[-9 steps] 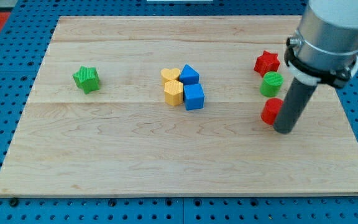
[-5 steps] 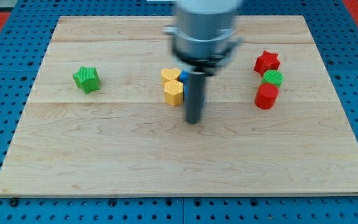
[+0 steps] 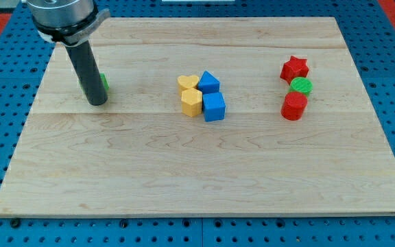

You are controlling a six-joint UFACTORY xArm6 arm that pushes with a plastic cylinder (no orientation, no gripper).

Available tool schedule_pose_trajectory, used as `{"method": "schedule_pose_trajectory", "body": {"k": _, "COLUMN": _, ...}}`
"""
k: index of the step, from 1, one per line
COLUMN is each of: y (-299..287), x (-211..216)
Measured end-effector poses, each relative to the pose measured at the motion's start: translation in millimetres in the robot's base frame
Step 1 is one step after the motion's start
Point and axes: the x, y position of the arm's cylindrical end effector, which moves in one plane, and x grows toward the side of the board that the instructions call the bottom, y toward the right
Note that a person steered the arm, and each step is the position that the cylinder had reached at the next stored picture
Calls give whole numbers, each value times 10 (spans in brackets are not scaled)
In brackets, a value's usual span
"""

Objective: Push green star towards top center

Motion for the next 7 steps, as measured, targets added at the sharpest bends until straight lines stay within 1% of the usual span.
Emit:
{"method": "schedule_pose_trajectory", "body": {"k": 2, "y": -125, "x": -43}}
{"method": "schedule_pose_trajectory", "body": {"k": 3, "y": -417, "x": -80}}
{"method": "schedule_pose_trajectory", "body": {"k": 4, "y": -433, "x": -177}}
{"method": "schedule_pose_trajectory", "body": {"k": 5, "y": -367, "x": -322}}
{"method": "schedule_pose_trajectory", "body": {"k": 7, "y": -127, "x": -793}}
